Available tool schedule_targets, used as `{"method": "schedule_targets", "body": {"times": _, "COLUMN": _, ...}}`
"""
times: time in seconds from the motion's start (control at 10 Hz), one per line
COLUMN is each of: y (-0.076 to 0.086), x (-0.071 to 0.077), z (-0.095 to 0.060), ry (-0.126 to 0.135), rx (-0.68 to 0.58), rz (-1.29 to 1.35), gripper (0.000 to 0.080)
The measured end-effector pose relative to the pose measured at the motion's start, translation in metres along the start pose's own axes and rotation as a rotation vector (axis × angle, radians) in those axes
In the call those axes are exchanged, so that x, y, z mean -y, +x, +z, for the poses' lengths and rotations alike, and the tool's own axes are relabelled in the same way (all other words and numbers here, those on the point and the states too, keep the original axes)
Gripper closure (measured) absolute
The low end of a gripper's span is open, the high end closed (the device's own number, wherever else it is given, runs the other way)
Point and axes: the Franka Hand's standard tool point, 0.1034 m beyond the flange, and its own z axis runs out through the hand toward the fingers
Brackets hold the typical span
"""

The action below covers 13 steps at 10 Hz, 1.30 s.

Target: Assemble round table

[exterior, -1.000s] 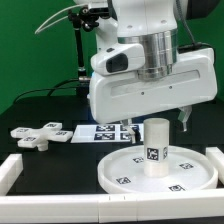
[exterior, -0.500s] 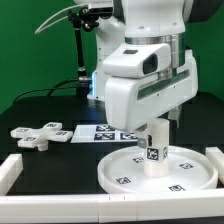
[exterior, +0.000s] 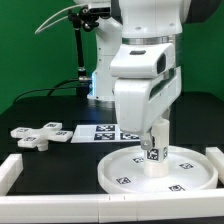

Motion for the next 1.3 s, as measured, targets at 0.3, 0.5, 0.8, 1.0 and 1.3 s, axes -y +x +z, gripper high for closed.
{"method": "schedule_targets", "body": {"times": 0.3, "y": 0.006, "x": -0.001, "z": -0.002, "ry": -0.020, "rx": 0.048, "rz": -0.290, "gripper": 0.0151}}
{"method": "schedule_targets", "body": {"times": 0.5, "y": 0.009, "x": 0.001, "z": 0.000, "ry": -0.020, "rx": 0.062, "rz": -0.371, "gripper": 0.0151}}
{"method": "schedule_targets", "body": {"times": 0.8, "y": 0.012, "x": 0.002, "z": -0.001, "ry": -0.020, "rx": 0.079, "rz": -0.504, "gripper": 0.0151}}
{"method": "schedule_targets", "body": {"times": 1.0, "y": 0.008, "x": 0.001, "z": -0.001, "ry": -0.018, "rx": 0.091, "rz": -0.597, "gripper": 0.0151}}
{"method": "schedule_targets", "body": {"times": 1.3, "y": 0.005, "x": -0.001, "z": -0.001, "ry": -0.014, "rx": 0.101, "rz": -0.723, "gripper": 0.0154}}
